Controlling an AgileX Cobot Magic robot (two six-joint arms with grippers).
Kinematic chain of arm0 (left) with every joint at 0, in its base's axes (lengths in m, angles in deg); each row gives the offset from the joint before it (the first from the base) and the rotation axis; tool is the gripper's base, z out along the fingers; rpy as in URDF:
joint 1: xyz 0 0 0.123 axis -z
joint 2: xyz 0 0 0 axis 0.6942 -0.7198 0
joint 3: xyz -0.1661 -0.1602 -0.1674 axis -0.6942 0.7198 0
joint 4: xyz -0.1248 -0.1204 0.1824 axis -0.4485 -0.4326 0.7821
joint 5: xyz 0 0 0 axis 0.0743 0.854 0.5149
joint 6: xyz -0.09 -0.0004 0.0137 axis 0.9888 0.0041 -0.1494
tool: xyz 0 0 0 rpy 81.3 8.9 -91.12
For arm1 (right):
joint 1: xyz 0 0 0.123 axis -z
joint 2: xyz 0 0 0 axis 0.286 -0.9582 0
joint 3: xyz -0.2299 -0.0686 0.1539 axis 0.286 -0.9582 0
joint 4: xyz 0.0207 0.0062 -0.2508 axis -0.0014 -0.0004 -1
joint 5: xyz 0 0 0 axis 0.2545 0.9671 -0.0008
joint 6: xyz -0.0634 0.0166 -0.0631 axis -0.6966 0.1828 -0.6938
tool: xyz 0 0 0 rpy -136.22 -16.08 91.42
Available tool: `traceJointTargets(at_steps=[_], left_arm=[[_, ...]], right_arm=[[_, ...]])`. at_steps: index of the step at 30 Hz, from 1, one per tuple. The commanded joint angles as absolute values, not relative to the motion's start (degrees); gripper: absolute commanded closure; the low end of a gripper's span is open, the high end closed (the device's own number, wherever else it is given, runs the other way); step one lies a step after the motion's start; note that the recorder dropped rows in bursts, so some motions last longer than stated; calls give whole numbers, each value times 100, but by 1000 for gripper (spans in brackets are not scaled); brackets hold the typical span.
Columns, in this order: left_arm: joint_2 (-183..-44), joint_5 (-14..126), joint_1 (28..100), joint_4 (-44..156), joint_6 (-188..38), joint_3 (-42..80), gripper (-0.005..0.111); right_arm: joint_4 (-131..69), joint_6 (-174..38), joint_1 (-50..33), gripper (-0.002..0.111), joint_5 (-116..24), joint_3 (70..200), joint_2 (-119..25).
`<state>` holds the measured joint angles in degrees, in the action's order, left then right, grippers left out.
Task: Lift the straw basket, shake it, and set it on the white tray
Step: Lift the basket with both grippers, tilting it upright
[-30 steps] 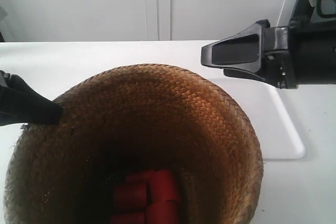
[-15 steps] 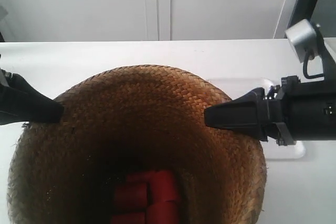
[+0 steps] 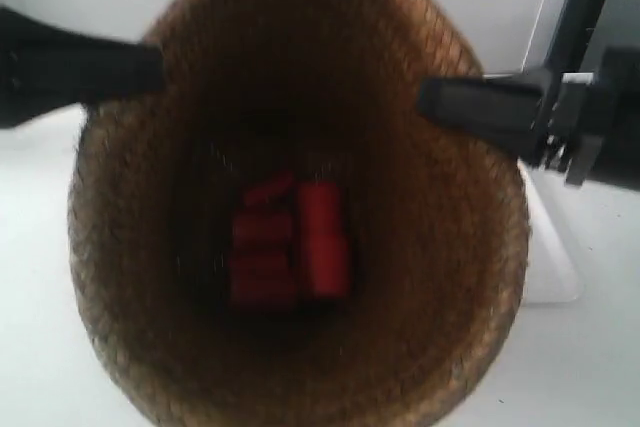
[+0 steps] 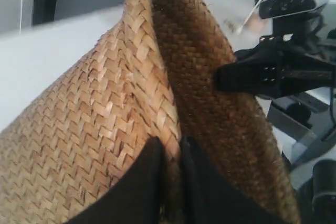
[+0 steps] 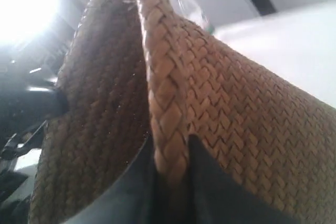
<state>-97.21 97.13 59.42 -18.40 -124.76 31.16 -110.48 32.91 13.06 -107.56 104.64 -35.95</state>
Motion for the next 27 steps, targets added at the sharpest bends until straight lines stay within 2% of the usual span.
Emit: traceJointTargets(at_steps=[1,4,7,10,13,15,17,21,23,25,27], left_arm=[[-8610,10384,6006,-2233,-12829,3016,107],[-8159,9774,6006,-1787,-12425,3971,107],[-8143,8481,6006,-2646,-13288,4892,107],[-8267,8872,6006,-2938,-13670,4389,107],[-8142,9675,6006,-2495,-13139,3353,107],[-7929,10046,6006,-2080,-12593,2981,107],[-7720,10056,6006,-1593,-12103,3190,107],[-7655,9226,6006,-1475,-12097,4516,107],[-7721,8805,6006,-1771,-12407,4702,107],[-7696,9328,6006,-1859,-12437,3875,107],[-7610,9919,6006,-1518,-11959,2888,107]], right_arm=[[-11240,3387,1260,108,-10755,10817,-2396],[-11751,3909,1083,108,-9815,10143,-1776],[-11132,3368,959,108,-9201,9624,-1603],[-11151,3370,919,108,-9463,10355,-1603],[-12052,4581,911,108,-9833,11544,-1515],[-12875,5328,911,108,-9784,11834,-1332],[-12867,5303,911,108,-9816,11350,-1182],[-11938,4219,911,108,-9113,9607,-1154],[-11523,3677,911,108,-9000,9486,-1198],[-11569,4010,911,108,-9668,10408,-1173],[-12531,5126,911,108,-9722,11653,-971]])
